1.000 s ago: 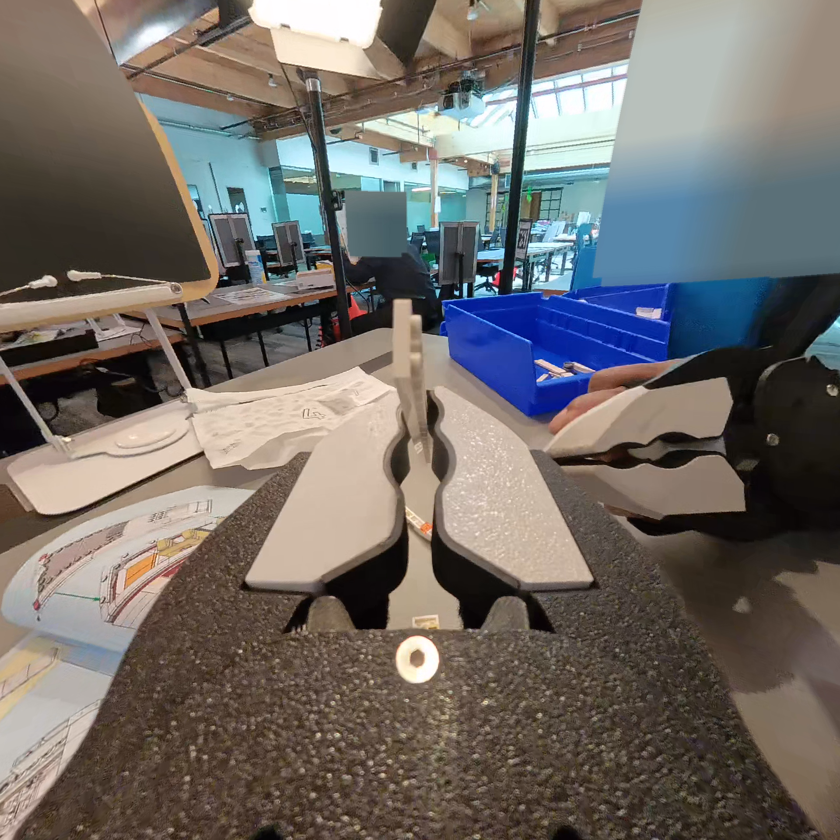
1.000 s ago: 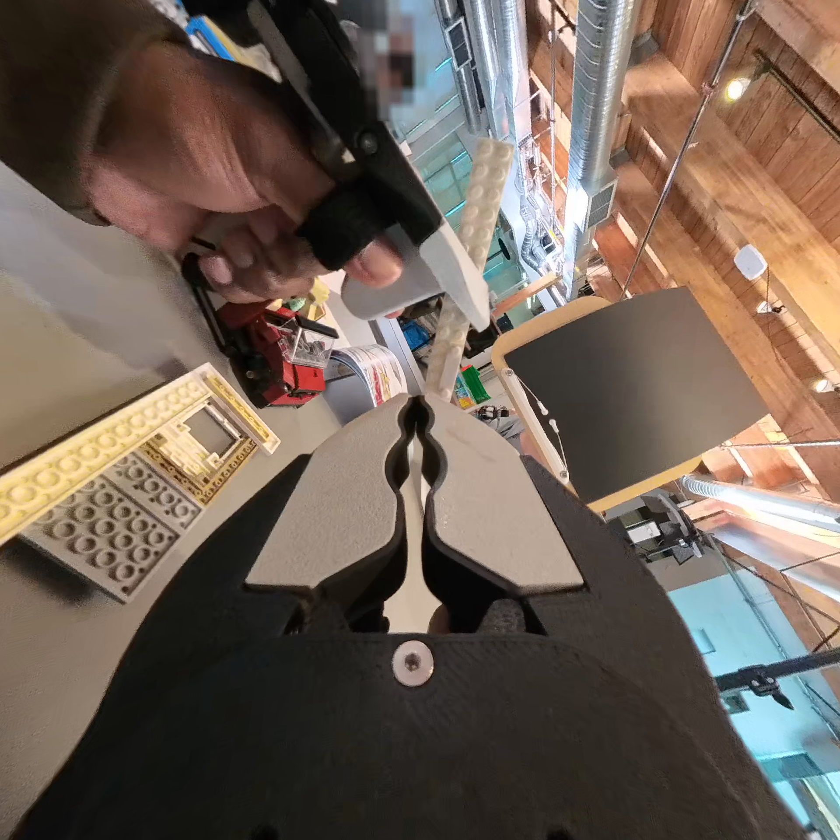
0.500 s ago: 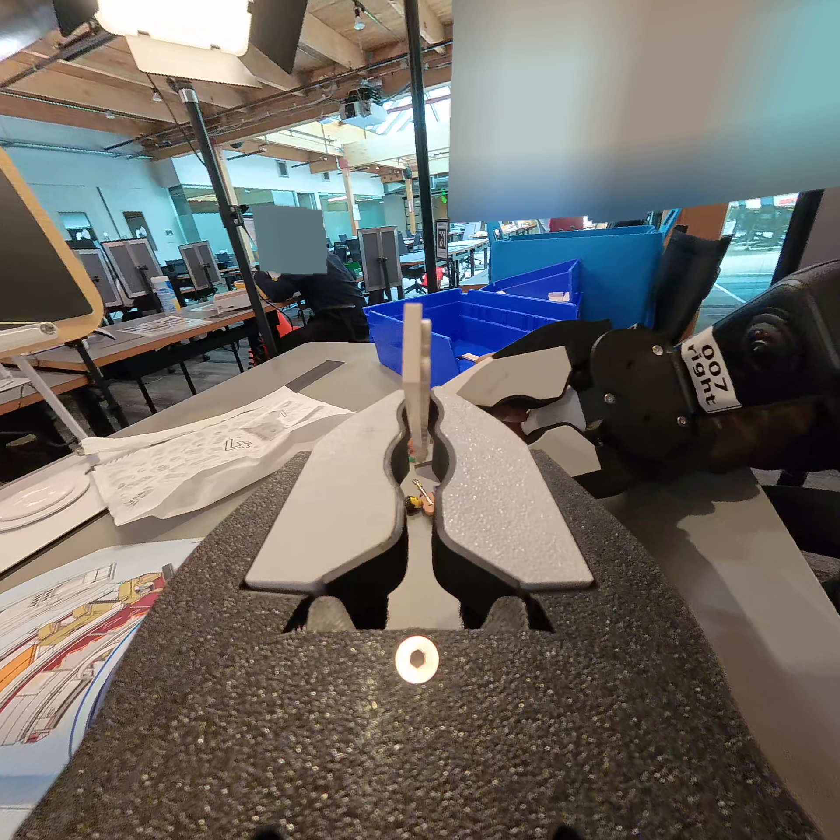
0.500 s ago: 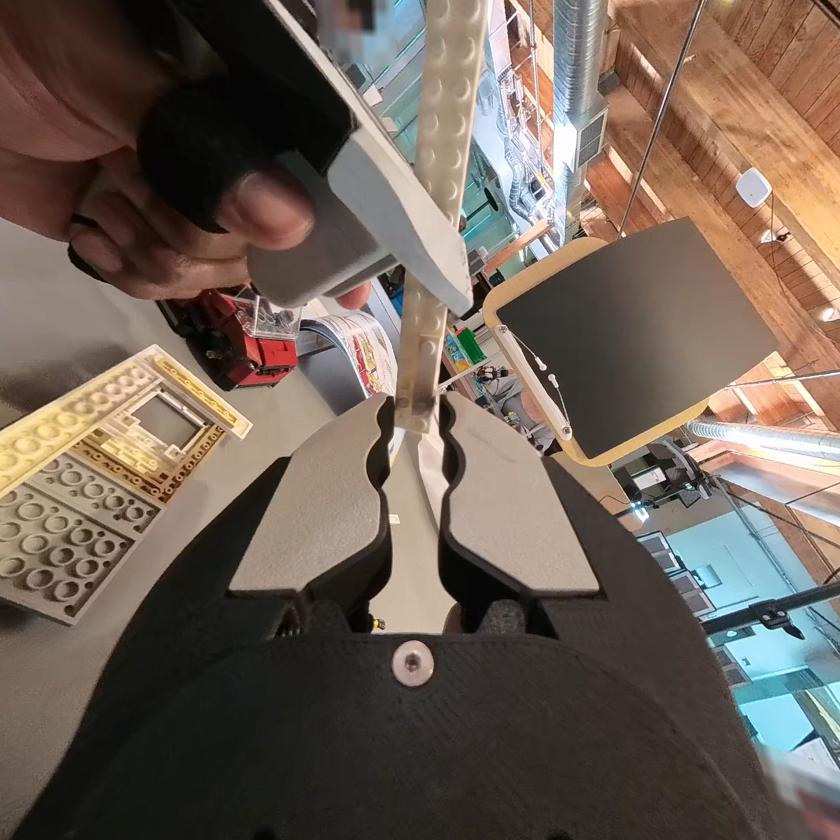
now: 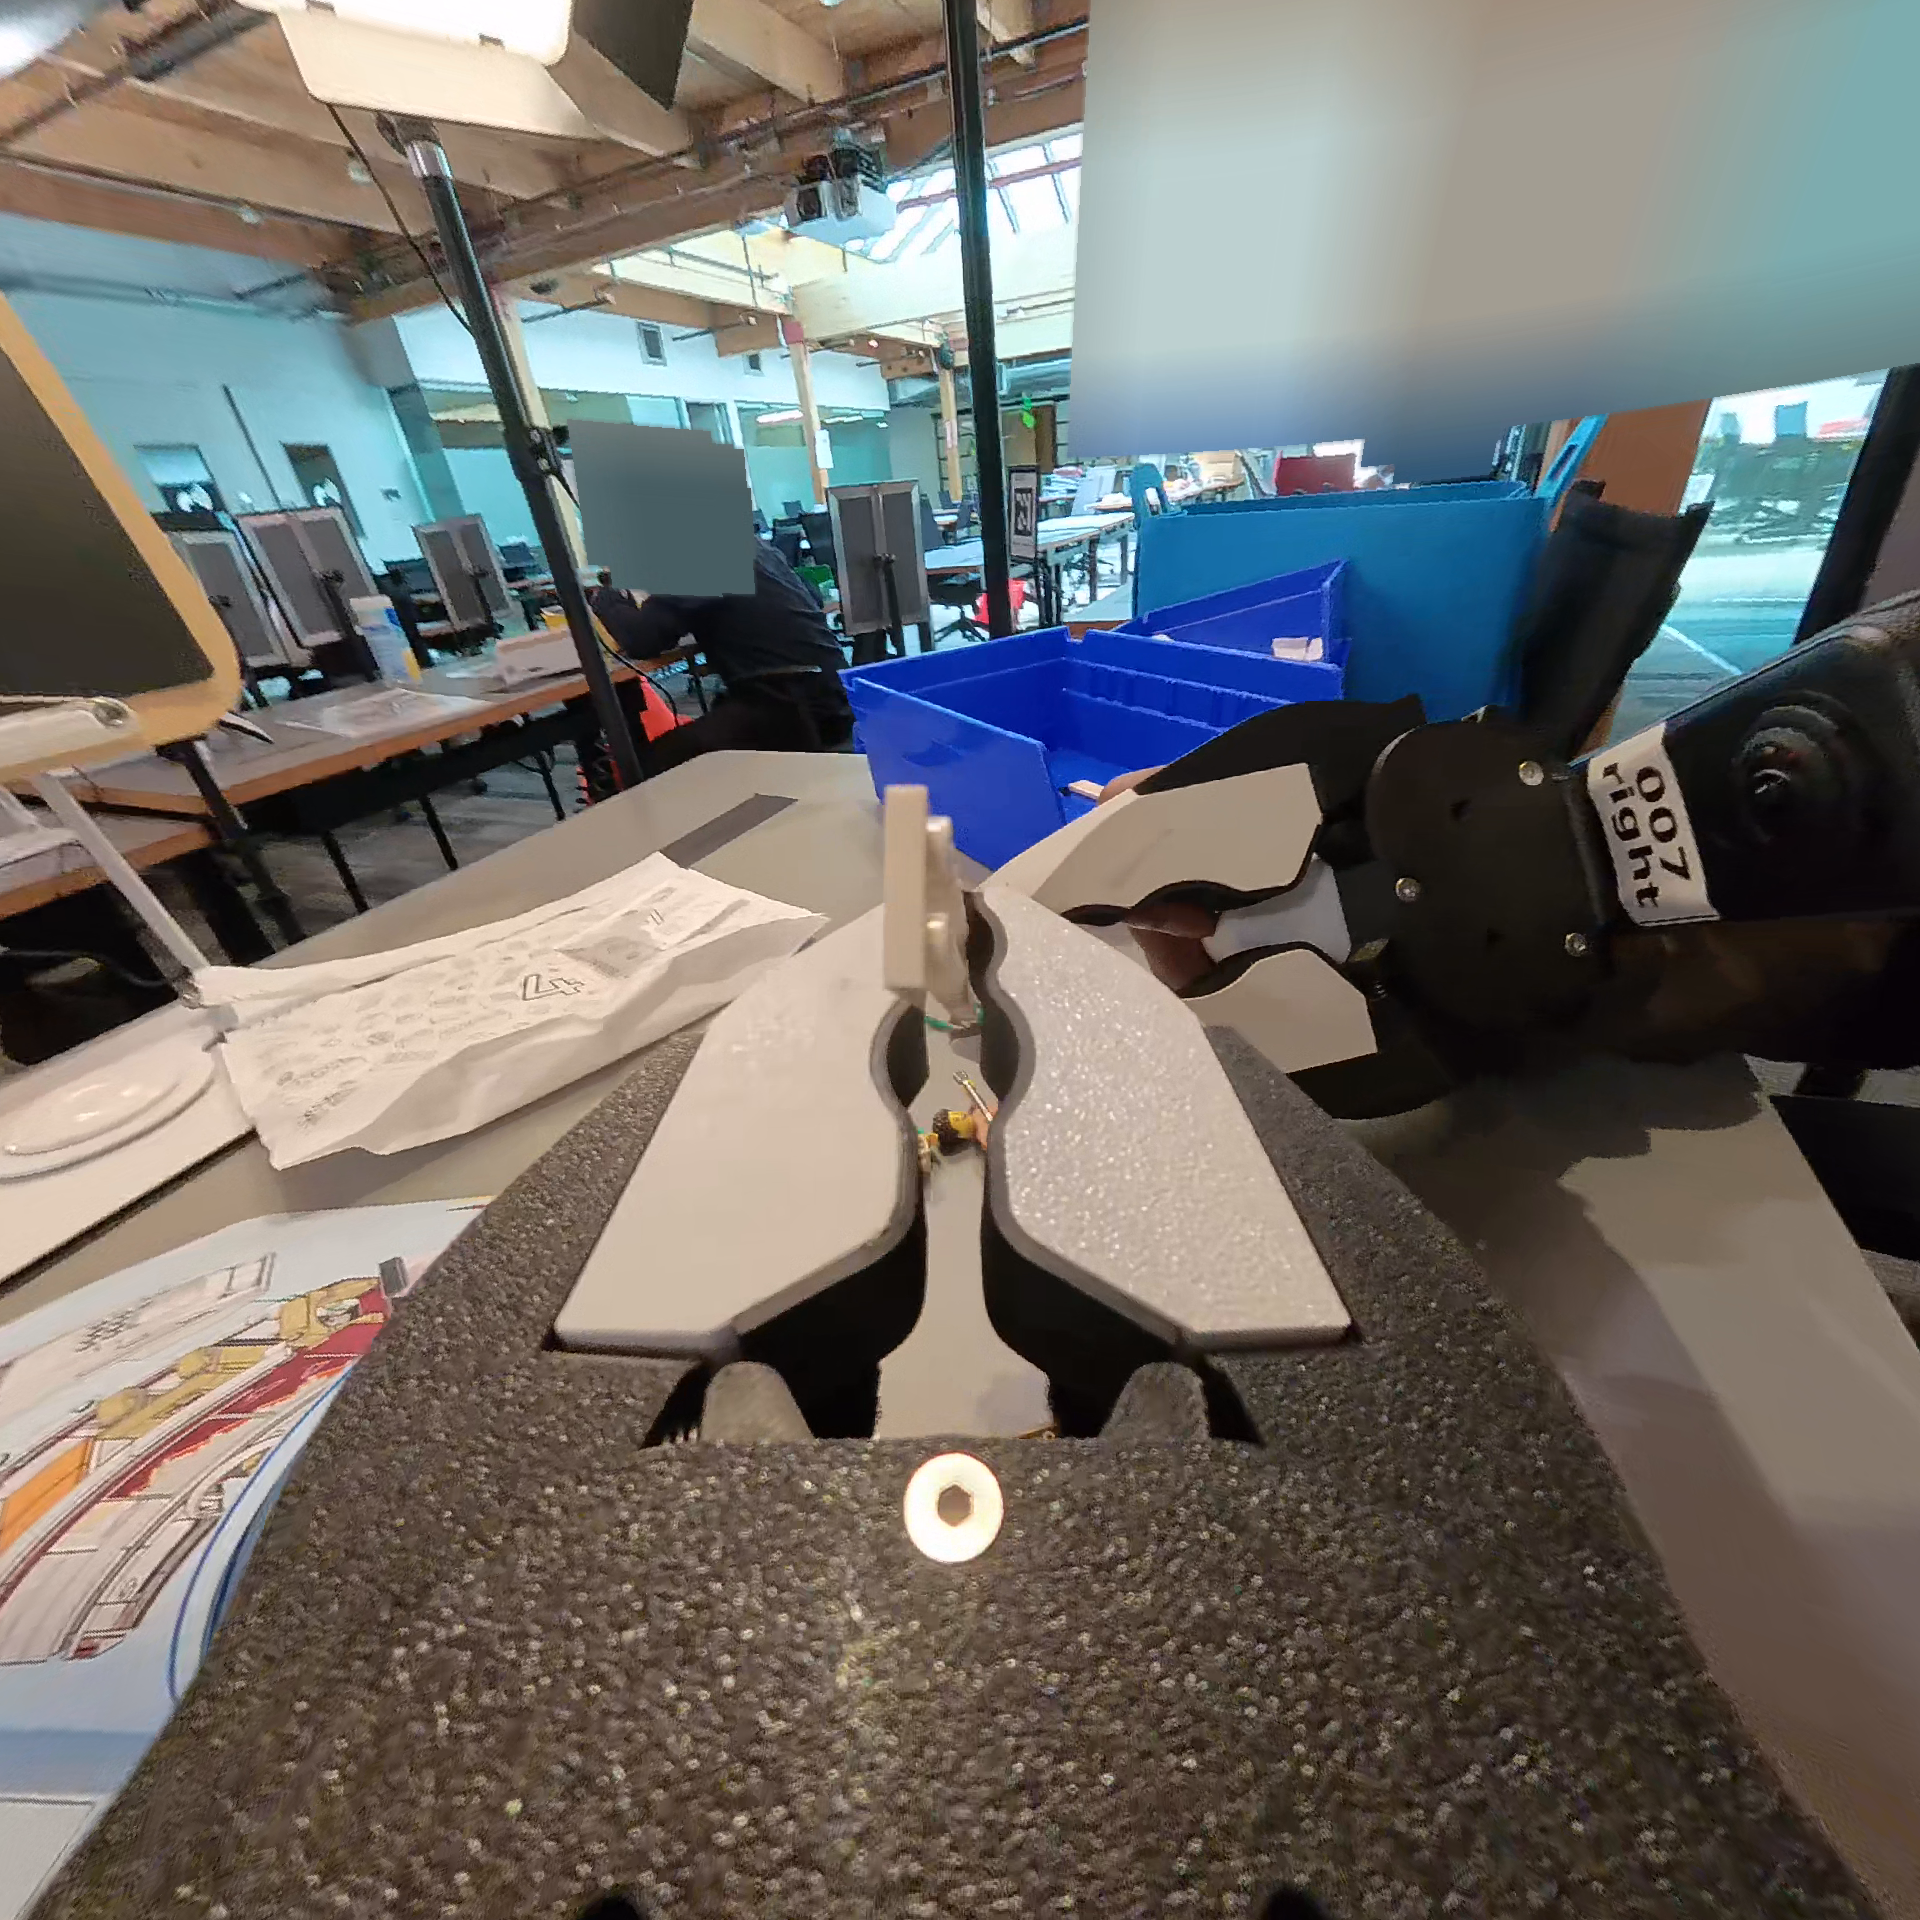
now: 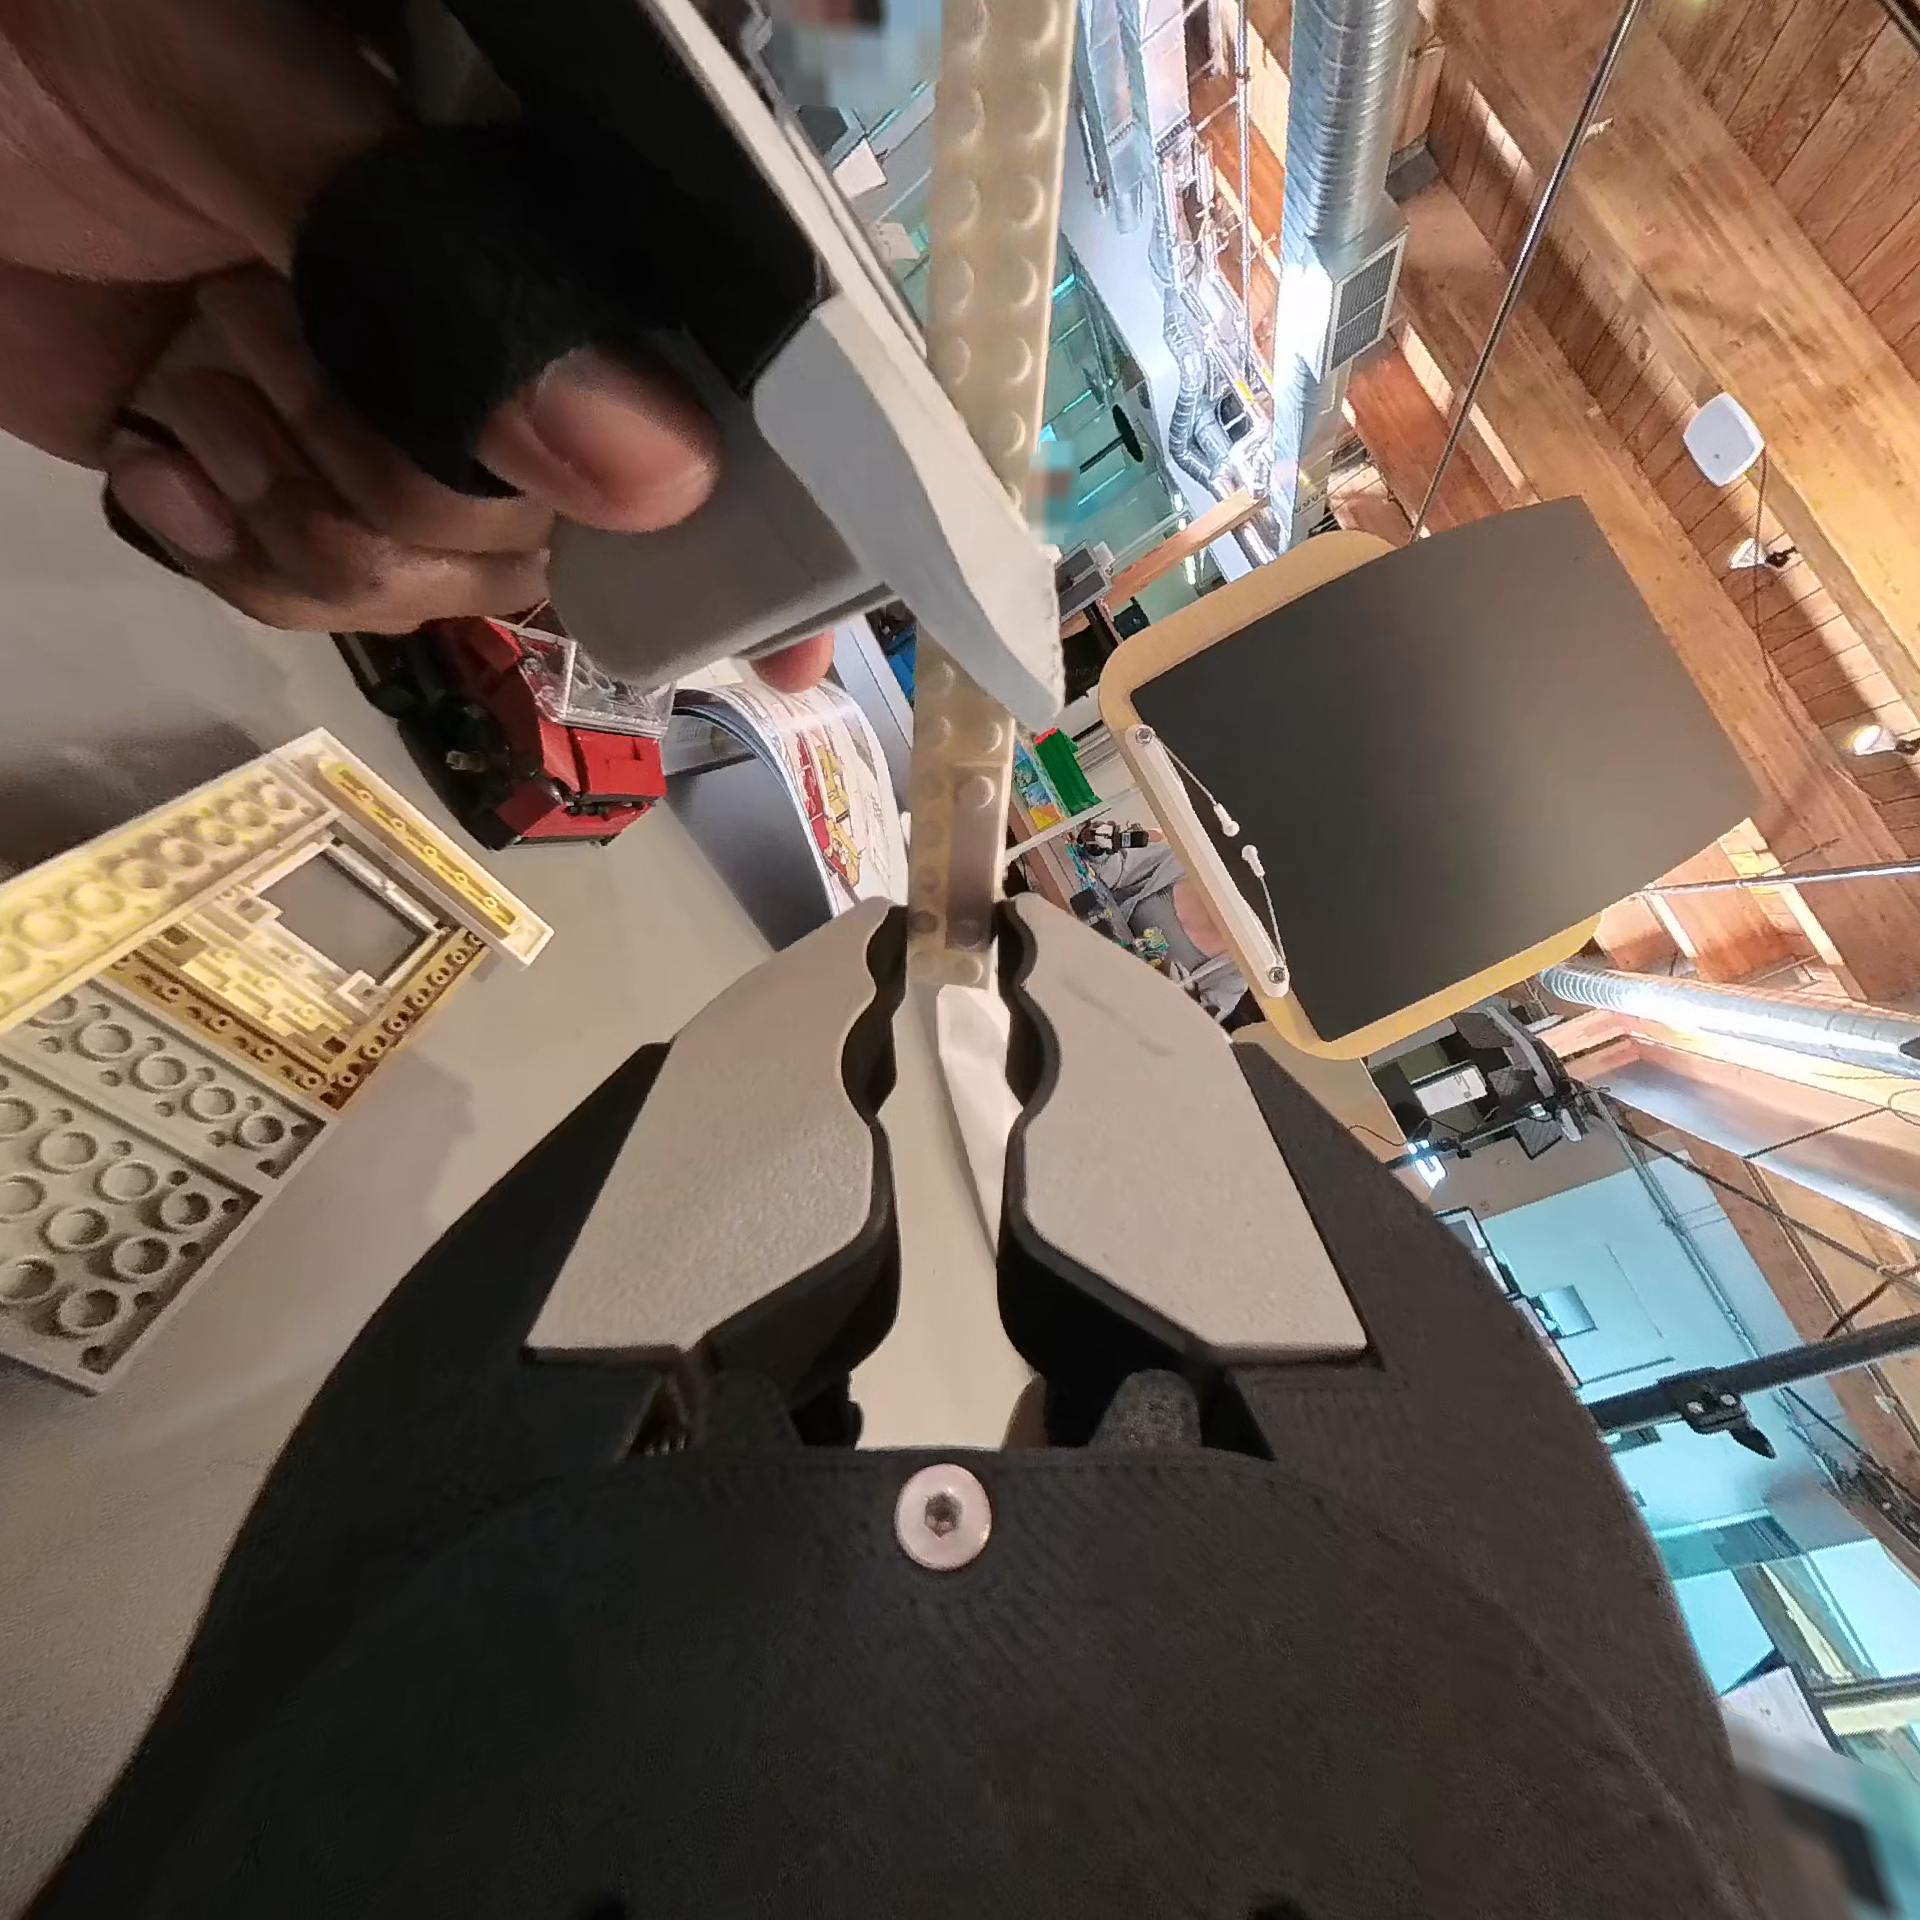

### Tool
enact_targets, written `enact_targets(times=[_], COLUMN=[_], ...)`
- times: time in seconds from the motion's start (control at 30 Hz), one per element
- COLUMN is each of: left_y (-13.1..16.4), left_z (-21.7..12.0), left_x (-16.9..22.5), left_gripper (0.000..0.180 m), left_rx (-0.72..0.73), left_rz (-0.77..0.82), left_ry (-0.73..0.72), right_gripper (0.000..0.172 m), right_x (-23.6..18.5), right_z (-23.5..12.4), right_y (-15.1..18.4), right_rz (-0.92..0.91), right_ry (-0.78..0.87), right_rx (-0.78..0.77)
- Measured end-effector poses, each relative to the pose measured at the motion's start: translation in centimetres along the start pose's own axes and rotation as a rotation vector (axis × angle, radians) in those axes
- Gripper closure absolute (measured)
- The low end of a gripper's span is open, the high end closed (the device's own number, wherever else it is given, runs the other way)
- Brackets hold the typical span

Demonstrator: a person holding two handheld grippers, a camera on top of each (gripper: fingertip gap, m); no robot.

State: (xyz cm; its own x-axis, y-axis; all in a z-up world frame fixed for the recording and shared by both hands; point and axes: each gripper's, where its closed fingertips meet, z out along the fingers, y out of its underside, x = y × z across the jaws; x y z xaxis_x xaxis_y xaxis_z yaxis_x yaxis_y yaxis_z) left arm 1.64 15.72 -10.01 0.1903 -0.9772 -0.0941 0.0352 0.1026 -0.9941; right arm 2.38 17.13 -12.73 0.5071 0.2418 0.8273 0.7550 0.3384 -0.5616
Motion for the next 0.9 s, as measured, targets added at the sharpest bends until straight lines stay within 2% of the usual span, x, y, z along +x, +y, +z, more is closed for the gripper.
enact_targets(times=[0.27,0.9], left_y=[0.1,0.6], left_z=[0.0,0.6], left_x=[-0.6,0.4], left_gripper=[0.176,0.175], left_rx=[-0.002,-0.019], left_rz=[-0.01,-0.019], left_ry=[-0.059,-0.038], right_gripper=[0.155,0.161], right_x=[0.6,0.0], right_z=[-0.7,-0.3], right_y=[-2.0,-2.1], right_rz=[-0.002,-0.001], right_ry=[0.054,0.031], right_rx=[0.09,0.067])
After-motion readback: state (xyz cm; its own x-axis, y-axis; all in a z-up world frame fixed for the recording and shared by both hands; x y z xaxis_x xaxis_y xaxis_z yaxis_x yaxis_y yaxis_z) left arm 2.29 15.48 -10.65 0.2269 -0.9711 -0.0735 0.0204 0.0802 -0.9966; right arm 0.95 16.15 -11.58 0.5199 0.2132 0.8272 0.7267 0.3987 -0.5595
